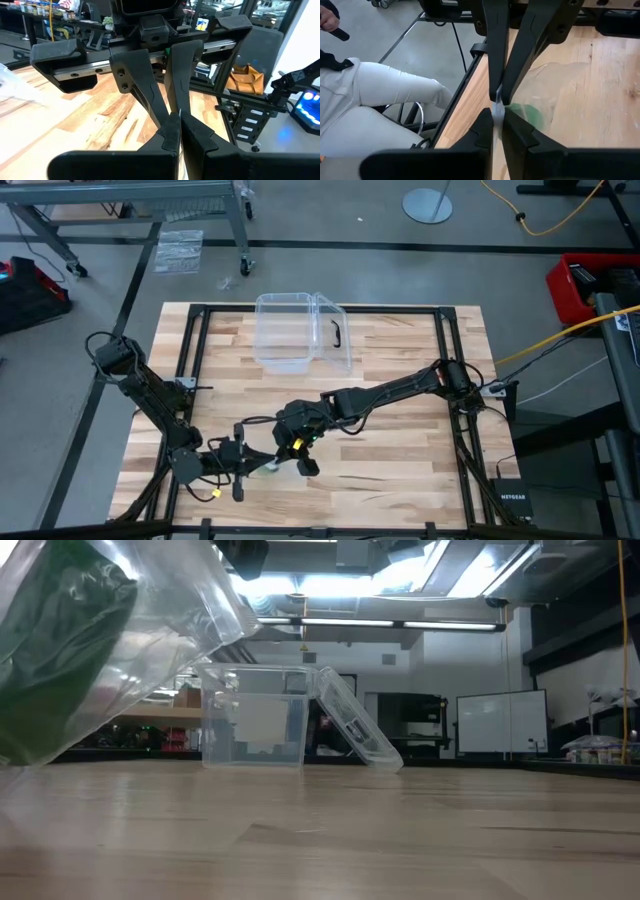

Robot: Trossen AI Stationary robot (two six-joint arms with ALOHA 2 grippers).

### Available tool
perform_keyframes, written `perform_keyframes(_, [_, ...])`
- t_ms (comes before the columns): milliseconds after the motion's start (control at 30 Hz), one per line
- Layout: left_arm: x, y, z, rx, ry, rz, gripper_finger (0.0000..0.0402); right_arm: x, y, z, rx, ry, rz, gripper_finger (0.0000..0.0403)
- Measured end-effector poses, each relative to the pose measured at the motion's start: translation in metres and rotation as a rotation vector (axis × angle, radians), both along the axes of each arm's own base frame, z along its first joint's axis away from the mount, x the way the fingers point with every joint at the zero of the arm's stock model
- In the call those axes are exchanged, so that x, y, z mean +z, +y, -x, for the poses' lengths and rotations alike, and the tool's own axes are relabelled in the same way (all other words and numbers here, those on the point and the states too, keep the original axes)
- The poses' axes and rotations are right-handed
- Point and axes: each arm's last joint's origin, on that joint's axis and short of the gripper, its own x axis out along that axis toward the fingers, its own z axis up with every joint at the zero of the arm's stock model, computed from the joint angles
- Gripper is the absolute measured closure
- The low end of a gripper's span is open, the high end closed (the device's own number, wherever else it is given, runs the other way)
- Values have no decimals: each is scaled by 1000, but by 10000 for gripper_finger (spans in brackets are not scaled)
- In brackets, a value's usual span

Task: Roll bandage
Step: Close the transparent zip bag

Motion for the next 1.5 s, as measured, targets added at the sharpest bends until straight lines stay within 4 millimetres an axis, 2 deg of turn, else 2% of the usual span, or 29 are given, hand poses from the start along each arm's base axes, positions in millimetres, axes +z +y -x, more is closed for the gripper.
perform_keyframes(900, [5, 2, 1, 46, -16, -17, 401, -9, 7, 7, 3, 112, 9, 380])
perform_keyframes(1200, [5, 2, 1, 31, -33, 102, 401, -8, 5, 6, -1, 99, 6, 379])
perform_keyframes(1333, [5, 1, 1, -9, -31, 134, 378, -8, 5, 6, -1, 98, 6, 379])
perform_keyframes(1500, [4, 0, 0, -51, -22, 195, 316, -7, 5, 6, 1, 91, 7, 379])
